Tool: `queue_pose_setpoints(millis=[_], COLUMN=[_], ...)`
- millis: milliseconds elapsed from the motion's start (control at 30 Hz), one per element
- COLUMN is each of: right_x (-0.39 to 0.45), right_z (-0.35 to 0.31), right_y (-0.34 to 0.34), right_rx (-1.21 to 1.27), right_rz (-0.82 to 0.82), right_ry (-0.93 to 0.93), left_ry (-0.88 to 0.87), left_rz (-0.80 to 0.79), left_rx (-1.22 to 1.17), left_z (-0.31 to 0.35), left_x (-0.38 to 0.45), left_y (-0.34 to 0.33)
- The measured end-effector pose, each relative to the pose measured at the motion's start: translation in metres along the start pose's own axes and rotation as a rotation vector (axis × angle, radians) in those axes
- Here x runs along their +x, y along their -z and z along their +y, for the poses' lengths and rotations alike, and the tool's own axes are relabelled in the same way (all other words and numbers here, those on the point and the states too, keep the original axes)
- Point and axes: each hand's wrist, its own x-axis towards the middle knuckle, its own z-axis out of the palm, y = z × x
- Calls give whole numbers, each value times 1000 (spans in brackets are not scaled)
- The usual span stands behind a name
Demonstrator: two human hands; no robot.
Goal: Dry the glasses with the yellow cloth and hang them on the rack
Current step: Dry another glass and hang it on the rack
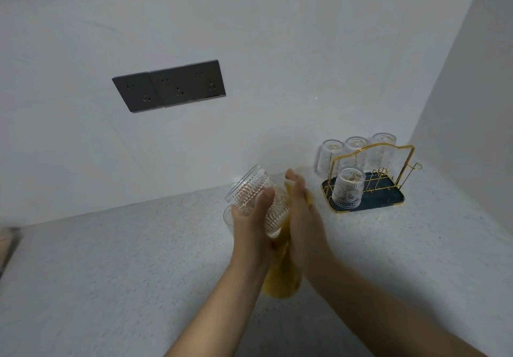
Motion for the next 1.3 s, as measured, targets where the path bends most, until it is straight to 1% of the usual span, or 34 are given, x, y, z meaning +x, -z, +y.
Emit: queue_pose_setpoints(millis=[67,133,233,300,433,467,567,633,767,833,967,1033,1067,1167,1233,1300], right_x=[16,23,22,19,5,5,13,16,6,-2,-4,1,4,7,10,13], right_z=[-3,-3,-2,-6,-7,-3,8,12,16,21,26,19,14,0,-3,-5], right_y=[8,12,17,22,14,10,7,10,14,13,17,20,22,20,18,19], right_rx=[166,319,422,451,511,533,568,526,414,296,-29,-142,-147,-113,-120,-188], right_rz=[94,116,107,56,-25,-22,-2,-11,-124,-153,-72,-115,-155,-188,-163,-127], right_ry=[-231,-378,-497,-505,-453,-436,-405,-387,-282,-223,-67,43,87,158,206,286], left_ry=[-60,-131,-134,-131,-125,-143,-191,-186,-129,-98,-106,-90,-87,-54,20,124], left_rz=[-2,45,120,168,186,170,157,159,210,204,76,-38,-102,-299,-360,-361], left_rx=[54,157,178,119,-9,1,139,172,177,192,309,375,419,495,499,469], left_z=[-4,-3,-1,0,0,-2,-3,-3,-1,0,7,8,8,11,17,19], left_x=[3,9,17,20,19,18,14,14,13,13,10,8,7,1,-3,-4], left_y=[3,8,13,18,15,11,3,4,8,9,9,13,14,14,13,12])
